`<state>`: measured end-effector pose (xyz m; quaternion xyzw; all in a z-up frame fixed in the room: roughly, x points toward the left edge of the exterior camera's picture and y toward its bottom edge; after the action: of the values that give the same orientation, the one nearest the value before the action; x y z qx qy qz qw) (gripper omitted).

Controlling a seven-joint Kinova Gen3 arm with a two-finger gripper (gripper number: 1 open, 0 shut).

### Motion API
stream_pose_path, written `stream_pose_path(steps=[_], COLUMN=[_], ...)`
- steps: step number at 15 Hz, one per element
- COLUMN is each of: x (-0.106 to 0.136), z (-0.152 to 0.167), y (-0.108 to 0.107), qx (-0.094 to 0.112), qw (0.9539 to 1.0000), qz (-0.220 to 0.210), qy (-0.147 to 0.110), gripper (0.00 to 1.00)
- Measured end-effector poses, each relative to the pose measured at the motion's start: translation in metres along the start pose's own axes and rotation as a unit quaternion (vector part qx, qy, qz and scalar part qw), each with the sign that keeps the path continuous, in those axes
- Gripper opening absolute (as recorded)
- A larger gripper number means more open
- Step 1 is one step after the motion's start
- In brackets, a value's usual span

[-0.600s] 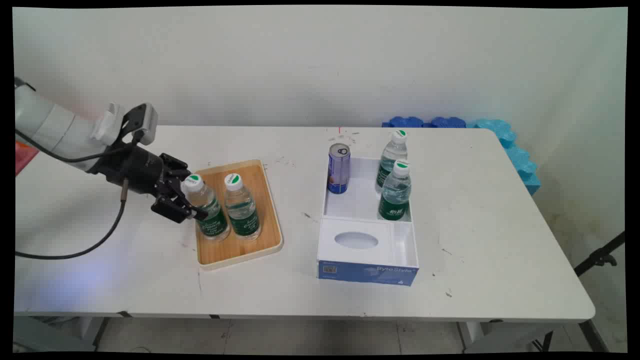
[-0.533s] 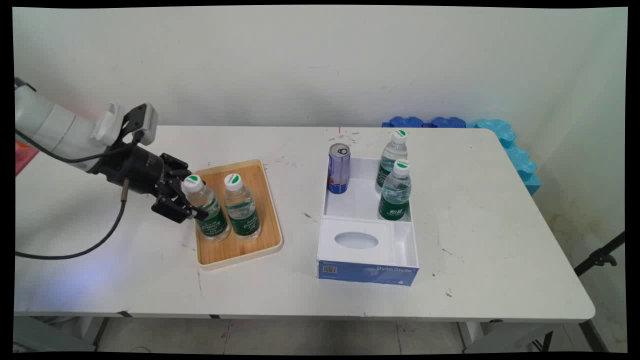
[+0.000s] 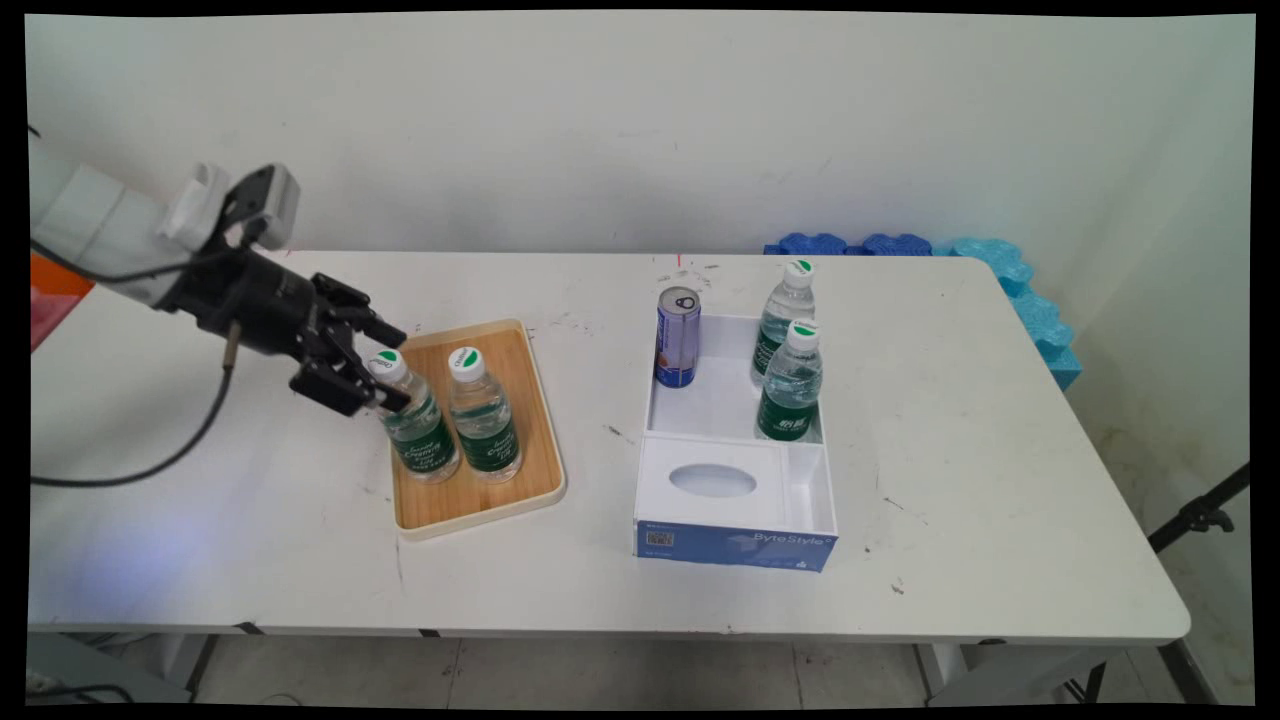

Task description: Pick up the green bottle from the white box

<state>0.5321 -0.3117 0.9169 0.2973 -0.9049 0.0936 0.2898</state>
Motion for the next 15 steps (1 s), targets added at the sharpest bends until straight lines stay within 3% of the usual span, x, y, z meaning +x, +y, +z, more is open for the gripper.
stream_pose_path(steps=[8,15], x=[0.064,0.151], z=[-0.050,-0.047], y=[-0.005,0.010], qx=[0.004,0.010], qw=[0.9997,0.9977], qz=[-0.002,-0.007], qy=[0.026,0.066], gripper=[1.00,1.00])
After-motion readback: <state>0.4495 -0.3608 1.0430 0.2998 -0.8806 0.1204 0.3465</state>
